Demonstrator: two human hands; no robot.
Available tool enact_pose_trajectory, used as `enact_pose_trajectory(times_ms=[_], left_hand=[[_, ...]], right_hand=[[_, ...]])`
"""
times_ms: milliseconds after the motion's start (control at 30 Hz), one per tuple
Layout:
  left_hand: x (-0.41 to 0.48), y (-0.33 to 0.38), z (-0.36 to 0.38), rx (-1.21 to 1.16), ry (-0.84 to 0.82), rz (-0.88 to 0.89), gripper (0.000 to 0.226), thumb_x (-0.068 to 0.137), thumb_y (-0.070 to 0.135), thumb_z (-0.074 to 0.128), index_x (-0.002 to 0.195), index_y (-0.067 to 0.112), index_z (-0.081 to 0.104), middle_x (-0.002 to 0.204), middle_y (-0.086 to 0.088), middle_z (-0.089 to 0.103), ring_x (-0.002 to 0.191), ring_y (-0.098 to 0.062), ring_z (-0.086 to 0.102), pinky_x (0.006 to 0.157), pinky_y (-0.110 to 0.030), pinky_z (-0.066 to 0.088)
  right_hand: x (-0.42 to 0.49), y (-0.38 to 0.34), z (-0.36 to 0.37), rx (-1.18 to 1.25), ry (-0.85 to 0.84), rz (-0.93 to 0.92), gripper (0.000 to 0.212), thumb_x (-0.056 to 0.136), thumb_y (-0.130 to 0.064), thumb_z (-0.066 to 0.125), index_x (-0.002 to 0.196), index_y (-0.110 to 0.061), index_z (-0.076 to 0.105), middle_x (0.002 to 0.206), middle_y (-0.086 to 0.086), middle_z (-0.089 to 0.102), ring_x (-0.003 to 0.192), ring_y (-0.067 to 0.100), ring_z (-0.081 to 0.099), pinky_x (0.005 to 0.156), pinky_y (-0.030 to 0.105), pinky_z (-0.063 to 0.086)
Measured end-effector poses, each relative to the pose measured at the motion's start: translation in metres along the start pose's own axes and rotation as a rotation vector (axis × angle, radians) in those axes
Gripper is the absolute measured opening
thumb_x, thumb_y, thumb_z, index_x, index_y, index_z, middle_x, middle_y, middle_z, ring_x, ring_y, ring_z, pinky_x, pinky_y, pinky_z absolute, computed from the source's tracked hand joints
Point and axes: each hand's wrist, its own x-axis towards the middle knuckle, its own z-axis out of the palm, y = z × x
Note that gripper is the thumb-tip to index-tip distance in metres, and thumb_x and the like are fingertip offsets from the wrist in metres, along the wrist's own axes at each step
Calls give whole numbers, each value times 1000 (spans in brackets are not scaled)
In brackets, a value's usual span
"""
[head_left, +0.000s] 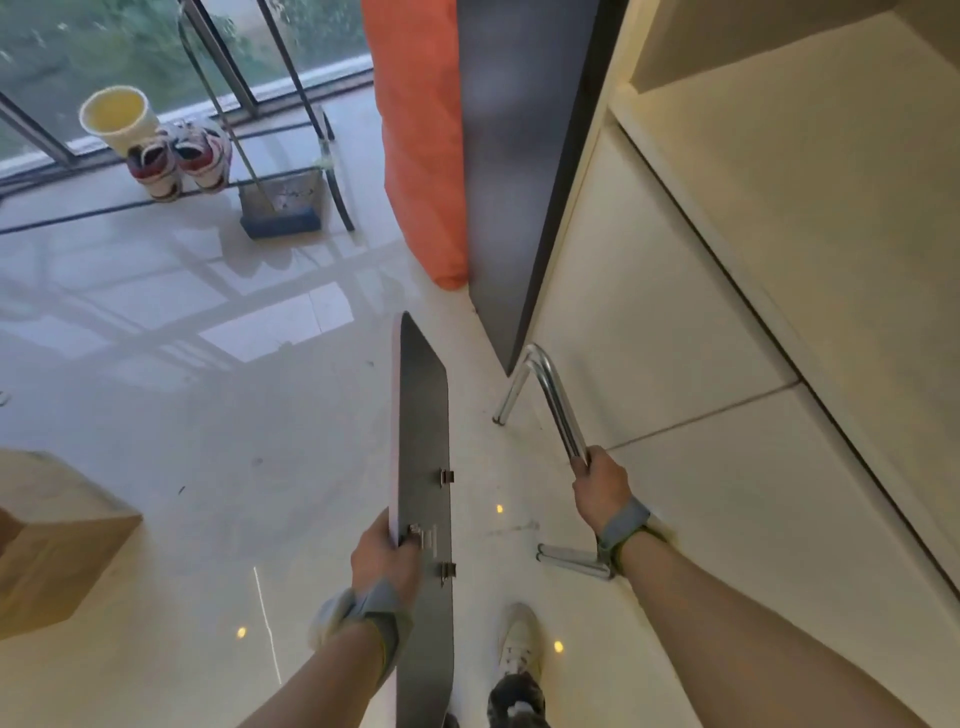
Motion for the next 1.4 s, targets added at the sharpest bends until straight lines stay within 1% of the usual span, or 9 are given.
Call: enact_pose_trajectory(times_ms=[200,367,500,633,800,900,1100,1200,1400], left_hand=[[9,4,3,82,-18,7,14,85,9,57,88,23,57,85,-9,63,82,-31,57,74,-29,42],[6,5,10,131,-54,29,18,86,8,56,90,26,54,88,-7,62,83,-32,56,77,-30,43],[5,5,12,135,-73,40,21,87,7,55,94,27,54,90,-7,62,88,-35,58,78,-31,43],[3,4,15,143,-86,44,22,89,6,54,103,22,58,91,-7,62,88,-35,59,78,-32,46],[-4,6,18,123,-65,34,27,88,8,52,111,18,62,91,-7,64,87,-34,59,83,-36,51],[-13,10,14,95,-44,36,29,89,7,50,114,18,61,92,-6,63,87,-32,58,83,-35,51],[-38,31,-8,43,15,79,32,90,5,48,118,15,59,93,-4,62,87,-28,58,74,-27,41],[-44,31,-11,47,41,90,38,89,8,49,125,21,56,103,-12,70,97,-35,64,76,-33,49],[-35,23,-51,89,-100,187,54,91,5,43,139,31,42,113,-11,68,103,-32,63,84,-36,52]], right_hand=[[8,8,-8,-142,153,10,31,99,-11,43,127,0,47,117,28,59,104,42,58,80,41,46],[5,23,-19,-335,185,-126,60,82,2,56,138,-7,35,135,17,42,118,32,50,96,36,43],[4,36,-20,-718,215,-228,67,66,-8,66,131,-3,51,142,17,47,118,34,52,95,41,46],[1,33,-24,-759,65,-198,69,76,-18,61,140,-2,40,157,13,25,128,31,42,99,36,39],[-18,-3,-29,-610,70,-211,51,80,-23,57,128,-10,48,152,15,25,130,32,36,103,38,36],[-29,-64,-27,-194,-22,-278,52,88,-30,55,135,-12,44,142,13,42,126,32,47,101,39,44],[-52,-225,-48,448,-423,-16,99,67,-78,52,144,-22,29,127,6,53,104,35,63,89,50,56],[-55,-270,-57,400,-344,-20,106,60,-84,51,139,-13,42,124,5,57,107,36,63,91,49,55],[-81,-310,-52,186,-147,-96,40,95,-20,41,119,7,57,109,26,63,106,44,64,90,51,55]])
